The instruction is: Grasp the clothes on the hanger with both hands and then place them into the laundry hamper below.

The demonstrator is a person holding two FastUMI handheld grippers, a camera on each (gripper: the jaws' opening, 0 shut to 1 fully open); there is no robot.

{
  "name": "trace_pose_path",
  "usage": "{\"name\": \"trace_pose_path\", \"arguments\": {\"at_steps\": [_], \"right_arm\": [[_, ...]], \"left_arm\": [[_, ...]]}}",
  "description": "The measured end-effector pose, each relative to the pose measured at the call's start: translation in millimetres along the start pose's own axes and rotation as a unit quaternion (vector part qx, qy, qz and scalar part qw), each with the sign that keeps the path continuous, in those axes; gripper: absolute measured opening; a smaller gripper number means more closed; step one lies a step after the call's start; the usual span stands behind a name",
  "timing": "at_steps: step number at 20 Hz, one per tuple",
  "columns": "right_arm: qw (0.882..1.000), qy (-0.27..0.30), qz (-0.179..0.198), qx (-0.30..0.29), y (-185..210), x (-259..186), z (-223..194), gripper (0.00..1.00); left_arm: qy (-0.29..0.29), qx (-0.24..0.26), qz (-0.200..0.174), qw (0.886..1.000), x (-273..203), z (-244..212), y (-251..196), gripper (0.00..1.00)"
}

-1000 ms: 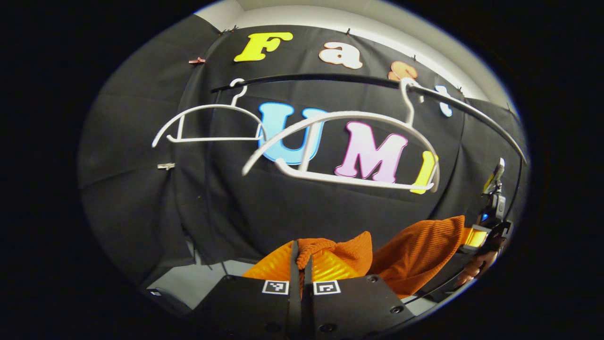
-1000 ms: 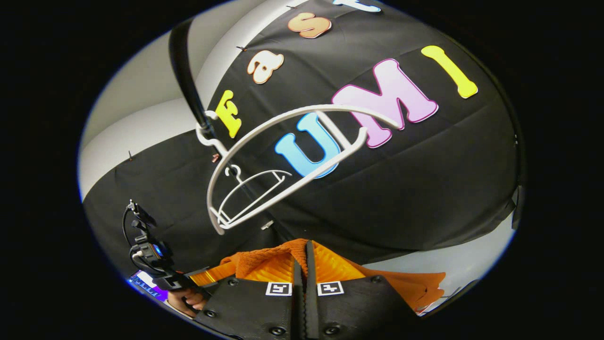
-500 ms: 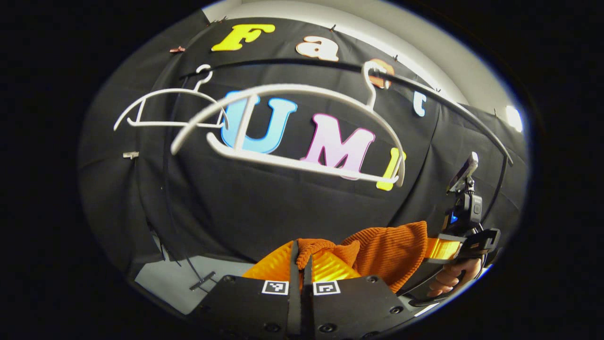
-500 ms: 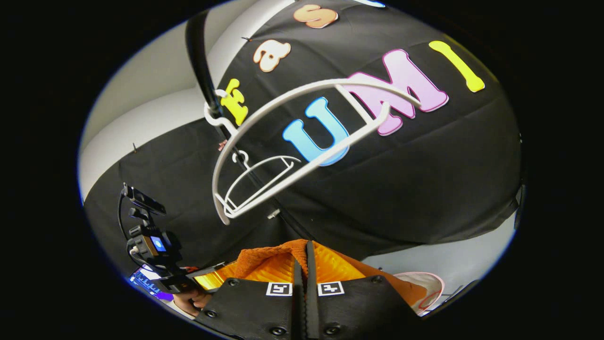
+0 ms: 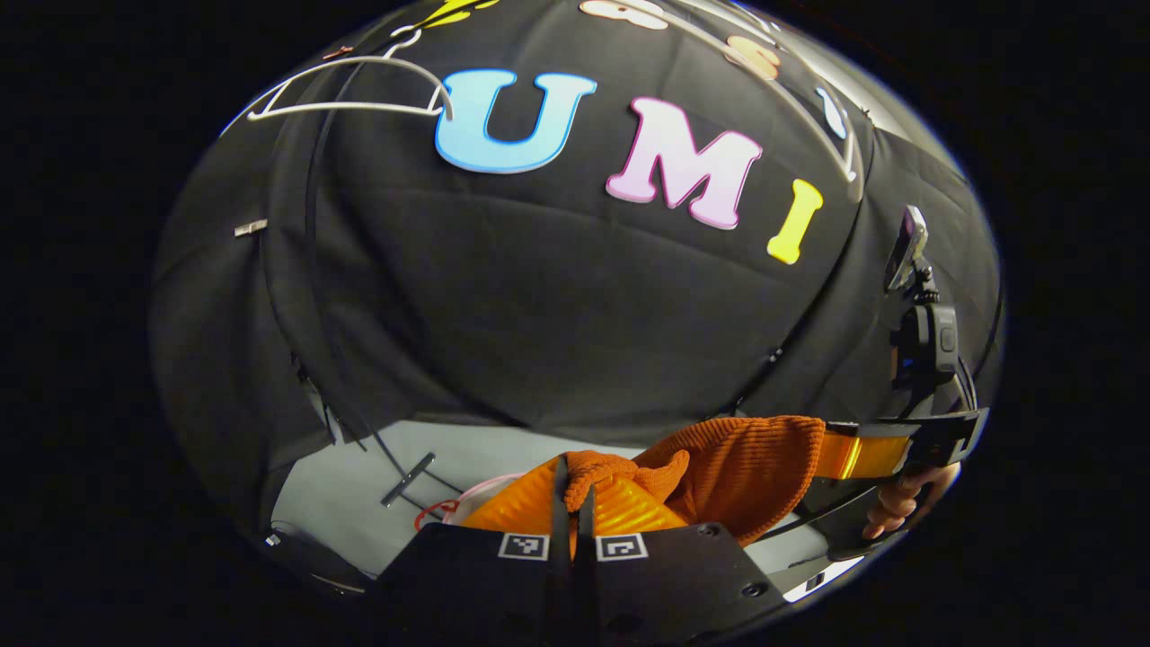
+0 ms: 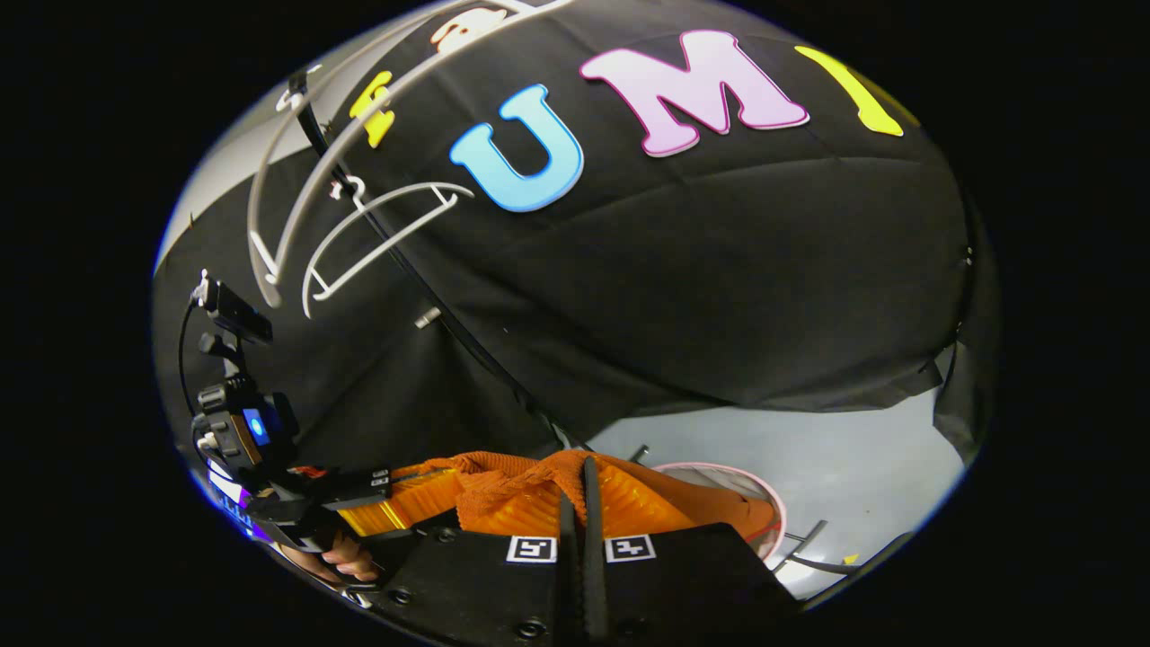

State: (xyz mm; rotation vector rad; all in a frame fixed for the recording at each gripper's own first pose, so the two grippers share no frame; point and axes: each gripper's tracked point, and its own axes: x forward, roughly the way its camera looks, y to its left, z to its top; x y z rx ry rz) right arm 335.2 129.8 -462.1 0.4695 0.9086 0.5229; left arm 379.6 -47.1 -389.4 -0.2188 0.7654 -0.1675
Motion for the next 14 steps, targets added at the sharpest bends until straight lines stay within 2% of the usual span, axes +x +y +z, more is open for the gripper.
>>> {"name": "trace_pose_path", "arguments": {"at_steps": [4, 6, 7, 9, 10, 11, 12, 14], "right_arm": [[0.996, 0.056, -0.059, -0.028, -40.1, 20.5, -39.7, 0.06], [0.989, 0.090, -0.104, -0.050, -68.7, 25.5, -62.1, 0.06], [0.986, 0.110, -0.112, -0.053, -76.2, 21.8, -73.1, 0.13], [0.981, 0.123, -0.137, -0.053, -91.9, 23.8, -90.1, 0.56], [0.977, 0.120, -0.164, -0.063, -102.5, 21.2, -88.1, 0.78], [0.972, 0.116, -0.190, -0.070, -114.3, 19.4, -85.4, 1.00], [0.970, 0.114, -0.205, -0.071, -121.8, 16.9, -84.2, 1.00], [0.968, 0.117, -0.212, -0.056, -122.6, 13.3, -87.7, 0.99]], "left_arm": [[0.071, -0.001, 0.022, 0.997, 32.7, -45.5, 14.0, 0.05], [0.103, 0.011, 0.044, 0.994, 40.5, -64.4, 23.0, 0.07], [0.112, 0.019, 0.053, 0.992, 41.4, -71.2, 26.4, 0.11], [0.130, 0.023, 0.056, 0.990, 48.8, -90.9, 30.4, 0.55], [0.134, 0.020, 0.057, 0.989, 44.6, -87.8, 28.4, 0.77], [0.137, 0.018, 0.061, 0.989, 59.6, -98.8, 32.4, 0.99], [0.138, 0.013, 0.061, 0.988, 51.6, -97.8, 32.4, 0.96], [0.139, 0.004, 0.060, 0.989, 47.1, -97.1, 30.7, 0.96]]}}
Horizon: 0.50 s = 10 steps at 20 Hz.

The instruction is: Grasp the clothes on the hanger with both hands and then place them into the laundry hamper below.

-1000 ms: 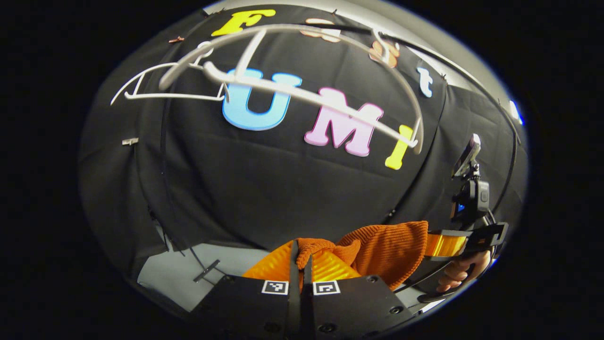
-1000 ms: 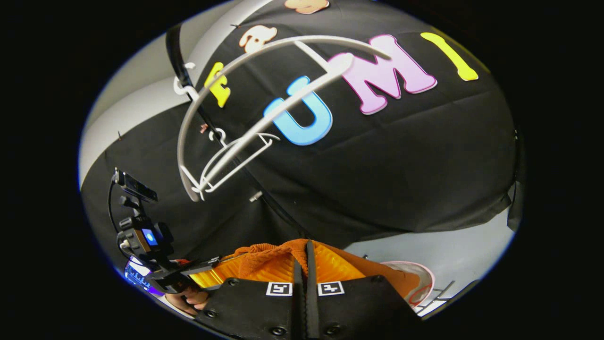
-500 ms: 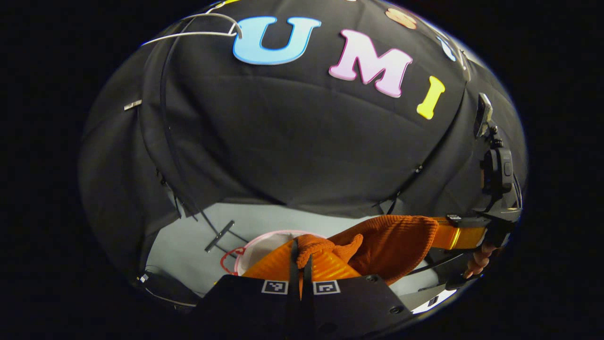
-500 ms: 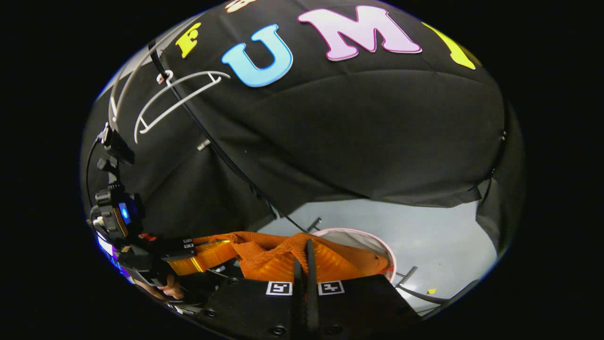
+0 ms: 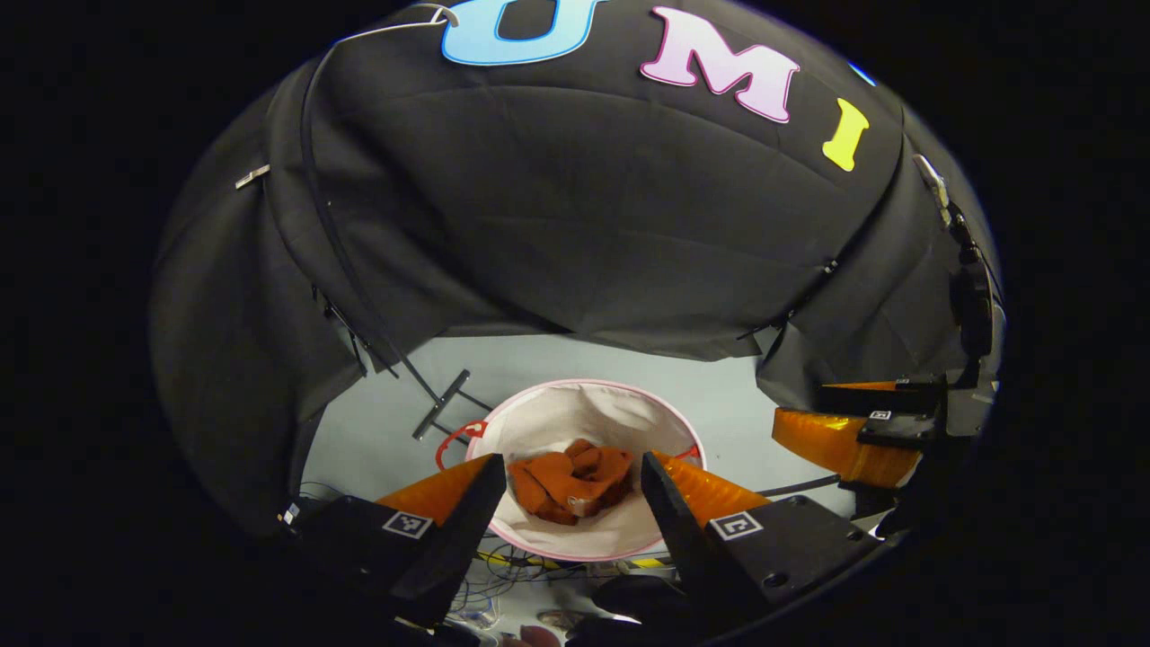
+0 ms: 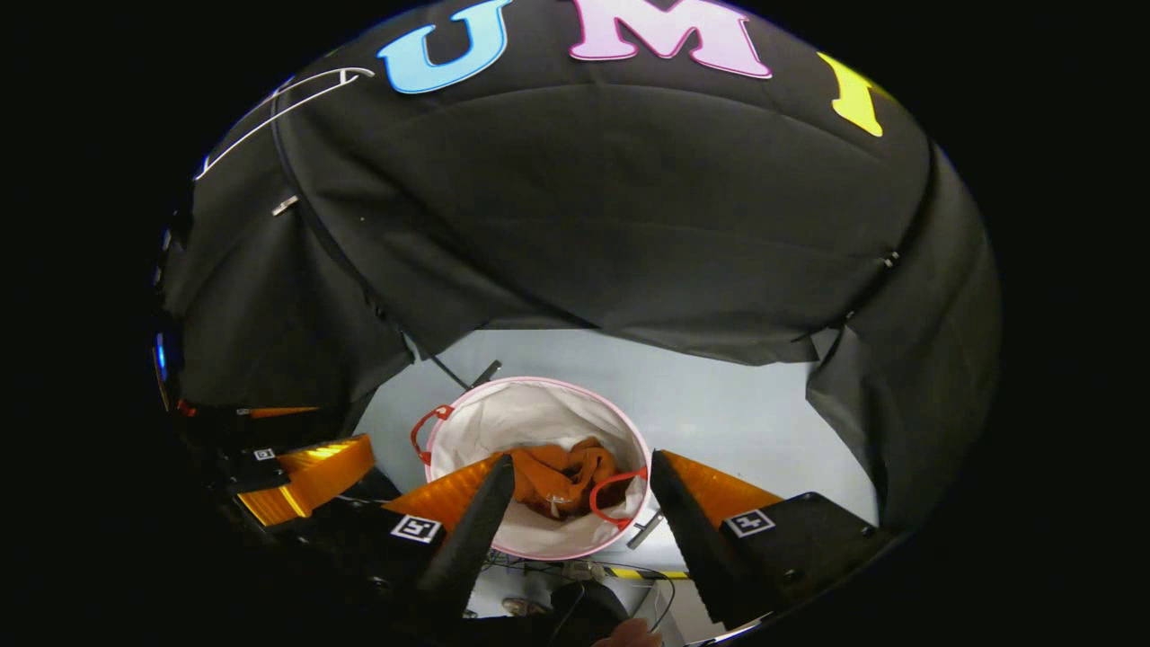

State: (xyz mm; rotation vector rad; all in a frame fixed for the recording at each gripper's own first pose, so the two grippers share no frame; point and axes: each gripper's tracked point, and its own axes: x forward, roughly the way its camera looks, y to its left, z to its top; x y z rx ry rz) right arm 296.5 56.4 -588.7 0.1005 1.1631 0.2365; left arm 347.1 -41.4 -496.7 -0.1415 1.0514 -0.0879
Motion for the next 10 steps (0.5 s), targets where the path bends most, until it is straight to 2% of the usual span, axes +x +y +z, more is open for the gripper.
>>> {"name": "trace_pose_path", "arguments": {"at_steps": [5, 8, 9, 10], "right_arm": [[1.000, -0.005, 0.008, 0.010, 10.2, -18.2, 2.8, 0.99], [0.999, -0.035, 0.008, 0.009, 20.4, -41.6, 8.7, 0.99], [0.999, -0.049, 0.005, 0.008, 22.8, -52.7, 13.4, 0.99], [0.998, -0.064, 0.001, 0.007, 26.4, -64.6, 18.1, 0.99]], "left_arm": [[-0.020, -0.021, -0.001, 1.000, -24.2, 4.7, -0.4, 0.96], [-0.044, -0.030, 0.000, 0.999, -45.5, 10.8, 1.5, 0.96], [-0.055, -0.032, 0.002, 0.998, -54.8, 13.9, 2.0, 0.93], [-0.067, -0.031, 0.004, 0.997, -66.5, 18.0, 2.7, 0.96]]}}
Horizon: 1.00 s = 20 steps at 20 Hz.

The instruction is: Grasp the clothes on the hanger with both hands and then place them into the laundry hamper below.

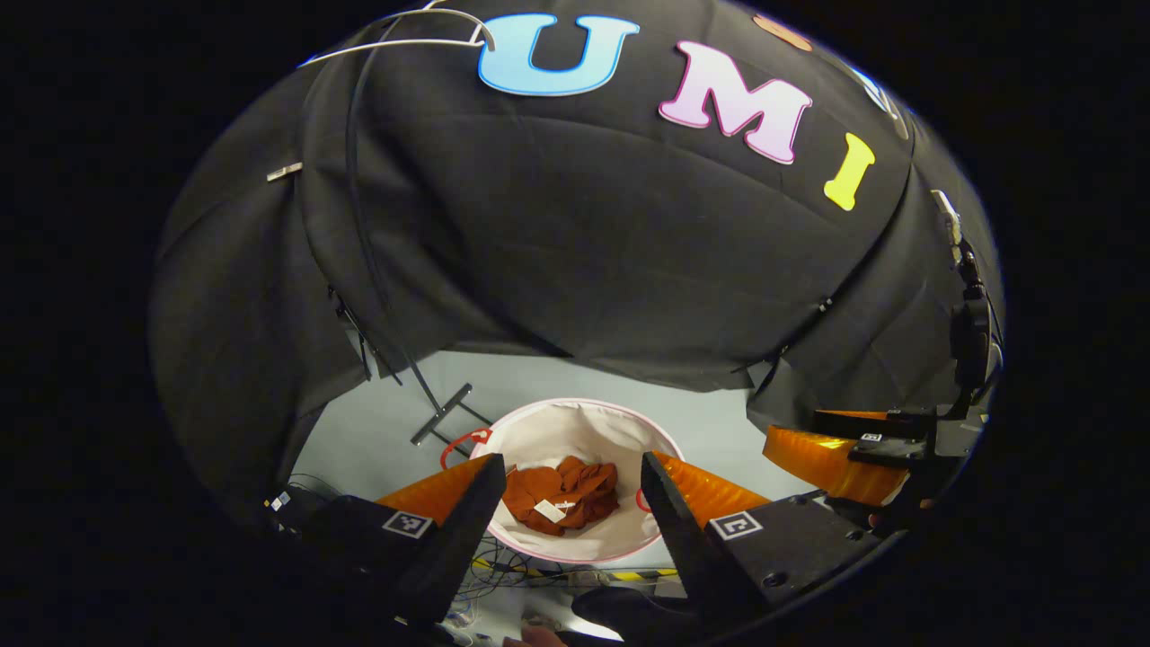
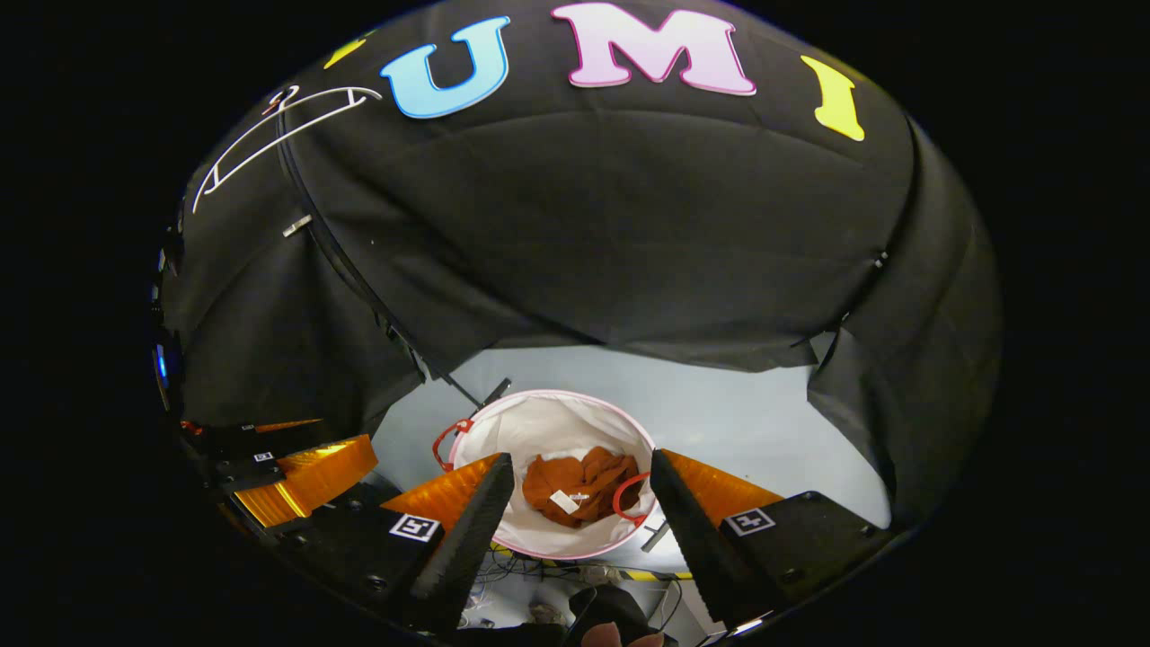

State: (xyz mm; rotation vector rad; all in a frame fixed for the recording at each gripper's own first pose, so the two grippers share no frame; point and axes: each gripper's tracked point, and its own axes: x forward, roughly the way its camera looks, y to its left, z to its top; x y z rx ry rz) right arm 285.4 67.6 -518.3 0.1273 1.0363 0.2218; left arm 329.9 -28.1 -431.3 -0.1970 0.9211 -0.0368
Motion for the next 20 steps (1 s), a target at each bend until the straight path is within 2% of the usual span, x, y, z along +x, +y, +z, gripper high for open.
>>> {"name": "trace_pose_path", "arguments": {"at_steps": [4, 9, 15, 20], "right_arm": [[0.997, -0.072, -0.012, -0.014, 15.4, -55.0, 33.6, 0.99], [0.987, -0.157, -0.025, -0.011, 30.1, -133.9, 72.9, 0.99], [0.967, -0.247, -0.054, -0.013, 36.2, -237.2, 98.9, 0.99], [0.949, -0.305, -0.076, -0.009, 42.7, -318.0, 102.1, 0.98]], "left_arm": [[-0.060, 0.027, -0.002, 0.998, -52.4, 28.9, -7.4, 0.96], [-0.146, 0.050, -0.017, 0.988, -132.8, 66.0, -22.1, 0.96], [-0.231, 0.062, -0.011, 0.971, -229.3, 91.3, -23.7, 0.95], [-0.285, 0.087, 0.010, 0.954, -305.7, 91.8, -15.5, 0.95]]}}
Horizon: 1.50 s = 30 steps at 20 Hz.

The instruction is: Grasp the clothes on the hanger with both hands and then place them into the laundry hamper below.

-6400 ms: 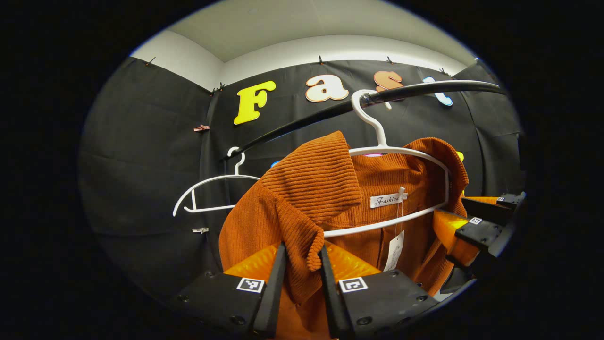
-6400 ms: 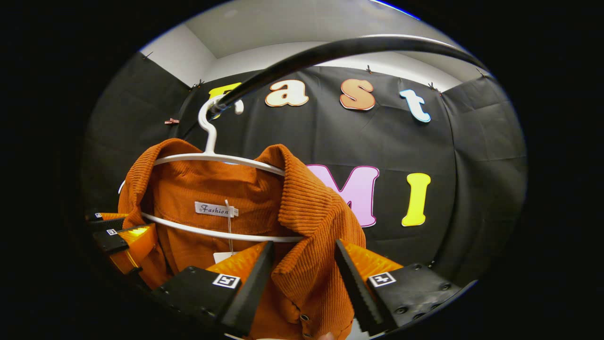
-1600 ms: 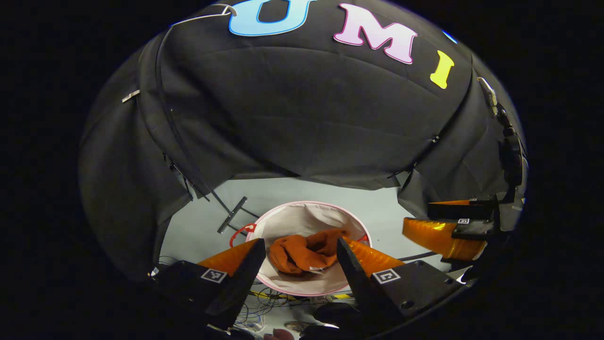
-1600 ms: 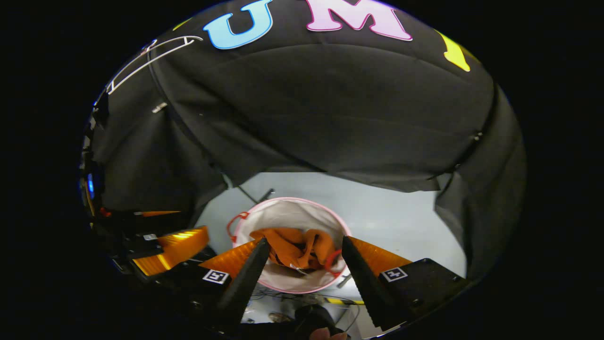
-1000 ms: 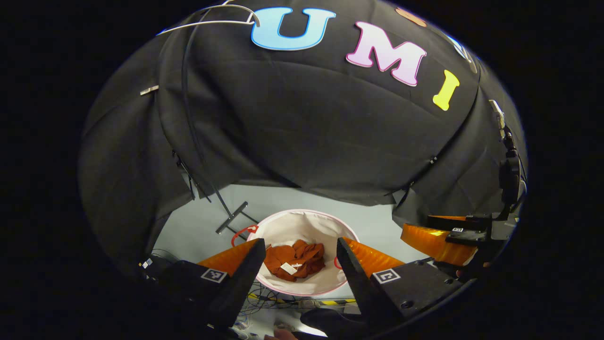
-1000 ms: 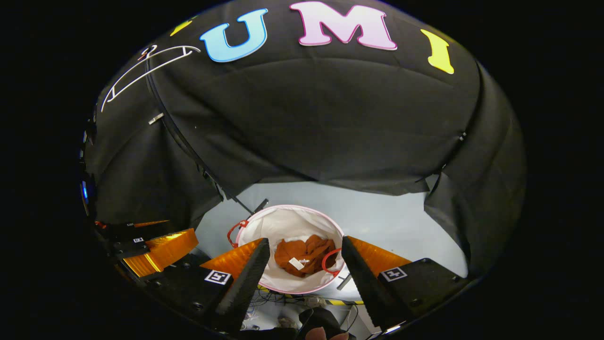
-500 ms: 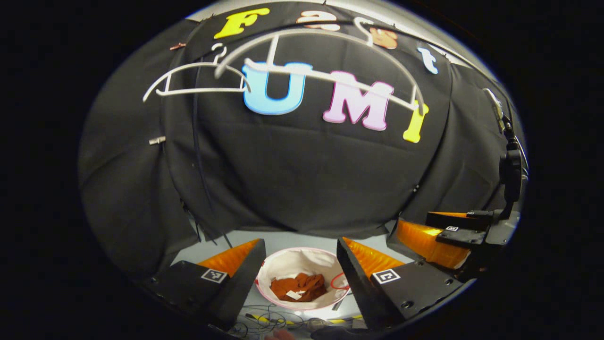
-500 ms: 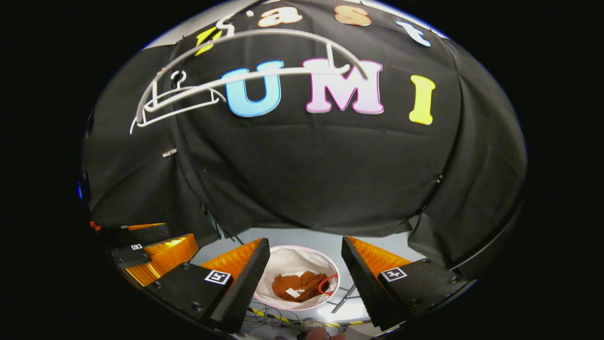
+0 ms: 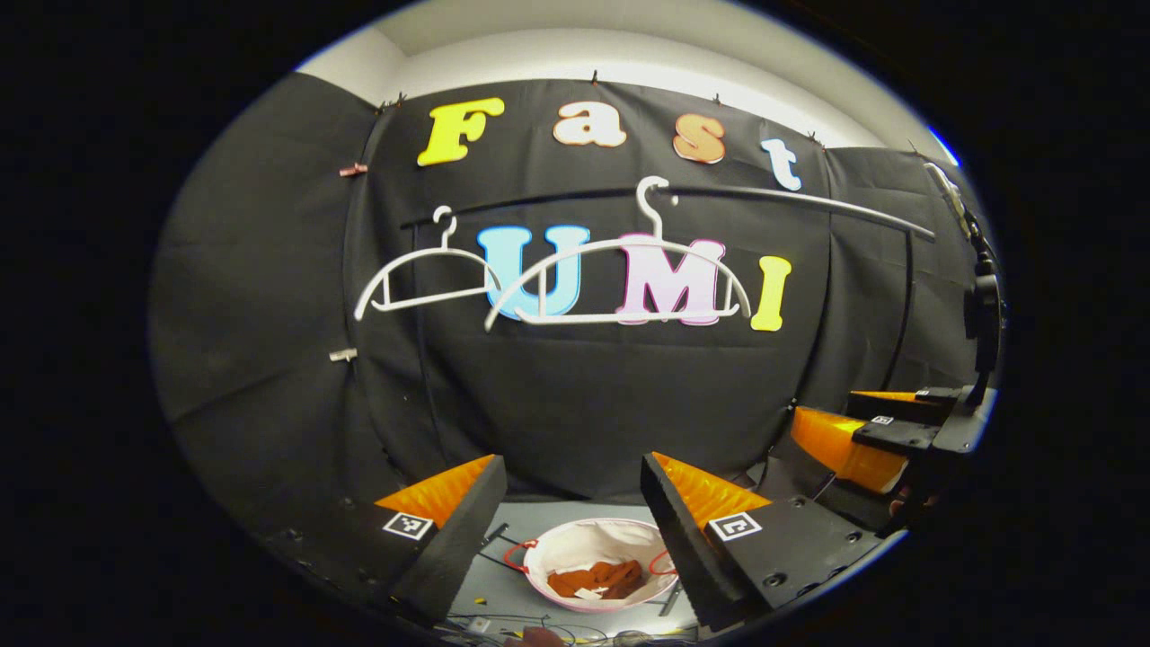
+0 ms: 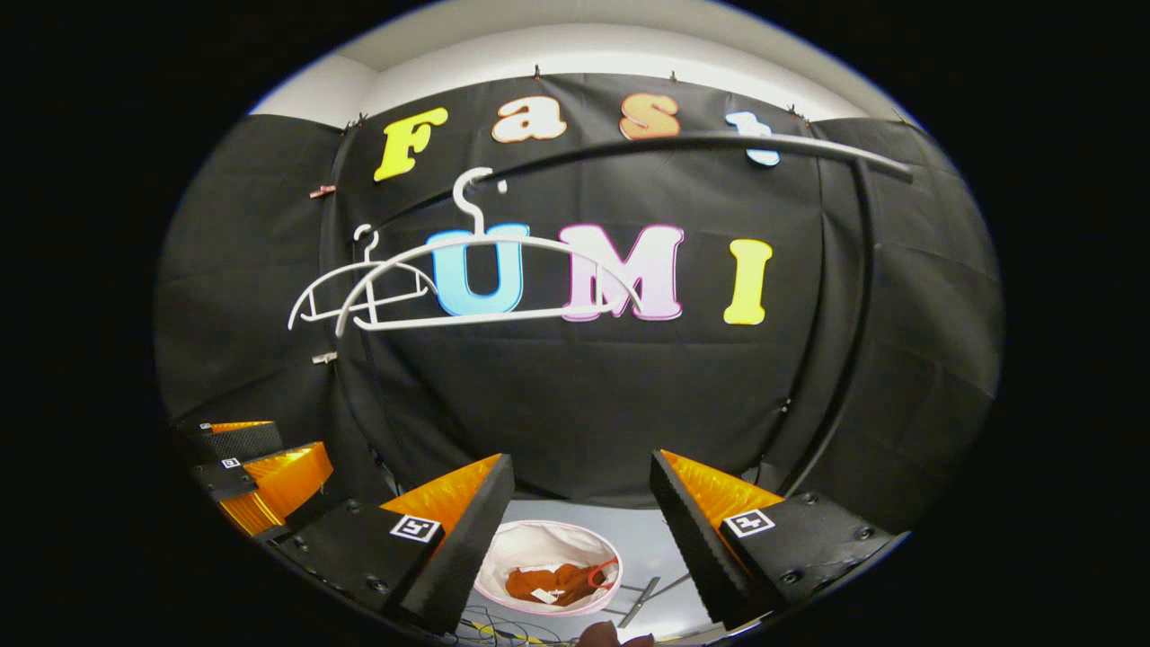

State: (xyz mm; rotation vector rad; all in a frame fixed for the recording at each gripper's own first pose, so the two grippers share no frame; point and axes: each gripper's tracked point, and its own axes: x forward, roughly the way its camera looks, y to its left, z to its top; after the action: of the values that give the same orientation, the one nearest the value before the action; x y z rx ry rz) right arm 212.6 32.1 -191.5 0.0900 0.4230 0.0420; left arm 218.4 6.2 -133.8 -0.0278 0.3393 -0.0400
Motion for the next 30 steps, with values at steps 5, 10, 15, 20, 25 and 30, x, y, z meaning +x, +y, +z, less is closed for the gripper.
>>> {"name": "trace_pose_path", "arguments": {"at_steps": [5, 10, 15, 20, 25, 30], "right_arm": [[0.998, -0.056, -0.018, 0.007, -7.4, -63.0, 43.5, 0.98], [0.992, -0.117, -0.035, -0.005, -14.2, -118.4, 88.2, 0.98], [0.990, -0.135, -0.034, 0.002, -14.0, -154.3, 102.4, 1.00], [0.988, -0.150, -0.032, 0.003, -19.6, -181.2, 108.8, 0.98], [0.988, -0.154, -0.032, 0.004, -27.7, -197.9, 106.7, 1.00], [0.987, -0.154, -0.034, 0.007, -33.1, -203.2, 105.6, 1.00]], "left_arm": [[-0.051, -0.005, 0.002, 0.999, -63.0, 38.0, 0.3, 0.92], [-0.089, 0.004, -0.001, 0.996, -115.4, 70.5, -7.6, 0.92], [-0.120, 0.012, 0.005, 0.993, -151.5, 89.4, -11.4, 0.92], [-0.125, 0.007, 0.002, 0.992, -174.9, 92.4, -25.5, 0.92], [-0.128, 0.007, -0.001, 0.992, -182.8, 91.7, -38.8, 0.92], [-0.130, 0.010, -0.003, 0.991, -190.3, 92.2, -42.4, 0.95]]}}
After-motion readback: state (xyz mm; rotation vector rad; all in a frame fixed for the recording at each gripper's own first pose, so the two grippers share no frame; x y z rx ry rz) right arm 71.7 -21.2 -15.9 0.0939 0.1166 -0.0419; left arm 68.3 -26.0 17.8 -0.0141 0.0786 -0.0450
